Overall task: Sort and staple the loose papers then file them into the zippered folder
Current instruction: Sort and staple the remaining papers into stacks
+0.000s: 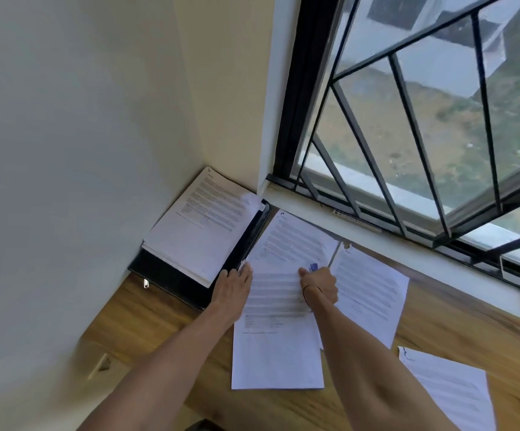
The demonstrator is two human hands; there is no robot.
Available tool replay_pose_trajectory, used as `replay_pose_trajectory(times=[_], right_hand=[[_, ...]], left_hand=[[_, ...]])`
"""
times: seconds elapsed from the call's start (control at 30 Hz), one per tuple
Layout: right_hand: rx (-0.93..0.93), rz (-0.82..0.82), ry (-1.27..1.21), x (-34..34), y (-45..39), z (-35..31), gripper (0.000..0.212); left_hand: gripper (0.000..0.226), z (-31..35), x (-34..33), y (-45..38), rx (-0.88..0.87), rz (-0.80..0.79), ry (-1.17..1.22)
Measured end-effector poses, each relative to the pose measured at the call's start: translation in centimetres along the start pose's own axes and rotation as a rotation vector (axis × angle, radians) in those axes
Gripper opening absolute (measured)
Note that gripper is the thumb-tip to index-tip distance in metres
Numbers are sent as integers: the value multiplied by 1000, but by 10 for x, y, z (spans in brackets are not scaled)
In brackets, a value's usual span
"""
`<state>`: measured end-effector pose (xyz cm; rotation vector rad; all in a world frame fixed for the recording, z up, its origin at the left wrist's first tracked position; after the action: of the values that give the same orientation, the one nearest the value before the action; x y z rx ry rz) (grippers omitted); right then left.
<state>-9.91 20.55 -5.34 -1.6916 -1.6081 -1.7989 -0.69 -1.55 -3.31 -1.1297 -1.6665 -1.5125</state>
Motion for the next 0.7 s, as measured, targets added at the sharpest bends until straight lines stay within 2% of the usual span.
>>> replay_pose_trajectory(times=[0.1, 0.23, 0.33, 0.4, 0.53, 0.63, 0.7], right_hand=[[-7, -47, -47, -2, 1, -7, 44], [49, -94, -110, 7, -5, -1, 58], [117, -89, -127, 16, 4, 15, 59], [144, -89, -110, 13, 9, 36, 59], [142, -82, -61, -4, 19, 83, 63], [170, -86, -40, -5, 27, 93, 59], [203, -74, -15, 0, 30, 92, 50]], left_hand=[[126, 1, 0, 2, 19, -25, -9], [129, -1, 2, 4, 20, -30, -14], [131, -4, 9, 12, 18, 14, 40], [117, -5, 12, 24, 7, 61, 131], [66, 3, 4, 54, -39, 243, 316], [52, 20, -4, 61, -76, 266, 380], [58, 35, 1, 59, -107, 254, 404]])
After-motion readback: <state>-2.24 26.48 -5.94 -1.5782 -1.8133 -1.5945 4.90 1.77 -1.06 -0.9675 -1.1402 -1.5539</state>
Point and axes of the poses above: each hand's wrist, its own y-axis away from the middle knuckle, its own x-axis out of the back of the hand, z = x × y, the point moved 9 cm from there along -y, towards the middle knuckle, and after that the axes turned 4 degrees about y, right-handed, at the moved point
